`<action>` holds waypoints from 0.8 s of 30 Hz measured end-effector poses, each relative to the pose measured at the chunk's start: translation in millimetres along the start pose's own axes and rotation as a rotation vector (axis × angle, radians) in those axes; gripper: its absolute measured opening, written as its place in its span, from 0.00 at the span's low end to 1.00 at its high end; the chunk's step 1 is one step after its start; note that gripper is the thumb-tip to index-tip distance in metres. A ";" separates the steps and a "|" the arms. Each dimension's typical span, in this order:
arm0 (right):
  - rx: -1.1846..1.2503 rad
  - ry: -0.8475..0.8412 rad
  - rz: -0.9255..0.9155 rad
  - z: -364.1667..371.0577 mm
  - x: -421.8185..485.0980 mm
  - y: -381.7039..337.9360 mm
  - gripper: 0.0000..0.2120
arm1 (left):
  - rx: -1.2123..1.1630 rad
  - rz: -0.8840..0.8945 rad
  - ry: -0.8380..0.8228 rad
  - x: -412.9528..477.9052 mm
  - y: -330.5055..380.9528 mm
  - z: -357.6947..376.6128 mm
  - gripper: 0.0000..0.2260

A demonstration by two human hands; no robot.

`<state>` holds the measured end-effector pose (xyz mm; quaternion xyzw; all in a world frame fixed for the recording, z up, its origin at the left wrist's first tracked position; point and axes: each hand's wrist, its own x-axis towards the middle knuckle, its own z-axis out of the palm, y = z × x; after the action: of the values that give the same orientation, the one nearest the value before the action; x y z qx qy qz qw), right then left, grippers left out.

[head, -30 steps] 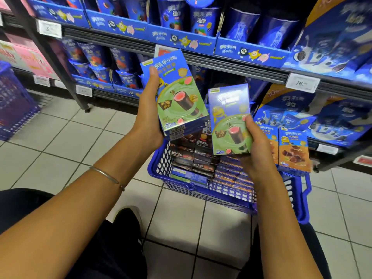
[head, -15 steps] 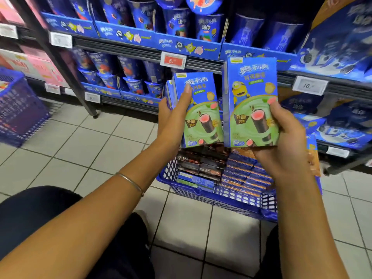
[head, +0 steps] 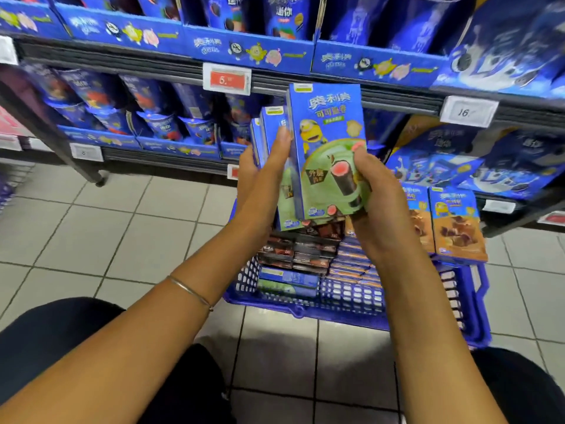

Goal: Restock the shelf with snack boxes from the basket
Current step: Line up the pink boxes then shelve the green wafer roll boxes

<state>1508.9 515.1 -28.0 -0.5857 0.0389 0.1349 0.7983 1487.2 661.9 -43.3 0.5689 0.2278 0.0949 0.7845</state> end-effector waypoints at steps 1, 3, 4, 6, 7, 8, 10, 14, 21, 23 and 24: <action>-0.006 0.013 0.009 6.3 4.3 -2.9 0.22 | 0.000 0.007 -0.028 5.4 3.6 -1.6 0.37; -0.035 0.024 0.035 23.3 12.2 -13.3 0.21 | 0.000 0.001 -0.048 11.7 14.1 -8.1 0.30; -0.052 0.022 0.052 32.0 14.9 -20.0 0.18 | -0.007 -0.023 -0.042 12.9 21.1 -11.7 0.29; -0.055 -0.002 0.098 50.1 16.5 -36.7 0.12 | -0.046 -0.079 -0.047 12.5 39.2 -17.2 0.30; -0.048 -0.013 0.121 58.5 14.7 -47.7 0.11 | -0.061 -0.104 -0.055 9.9 52.1 -17.9 0.30; -0.040 -0.015 0.140 67.2 11.7 -60.2 0.10 | -0.062 -0.122 -0.060 7.2 67.1 -17.4 0.30; -0.026 -0.013 0.173 86.1 2.5 -91.9 0.09 | -0.062 -0.144 -0.051 -0.8 104.7 -15.6 0.30; -0.015 -0.043 0.233 136.0 -21.2 -178.5 0.09 | -0.073 -0.160 -0.027 -16.4 195.0 -14.9 0.30; -0.121 -0.164 0.228 245.1 -70.7 -378.5 0.11 | -0.094 -0.098 0.032 -68.1 419.8 -6.3 0.39; -0.126 -0.224 0.193 276.8 -83.4 -436.7 0.11 | -0.086 -0.067 0.073 -81.4 490.2 -5.6 0.40; -0.122 -0.244 0.170 292.7 -87.4 -463.7 0.09 | -0.081 -0.046 0.083 -86.0 522.6 -5.2 0.42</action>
<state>1517.9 648.3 511.0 -0.6070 -0.0172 0.2745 0.7456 1466.8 806.1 466.0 0.5270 0.2694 0.1094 0.7986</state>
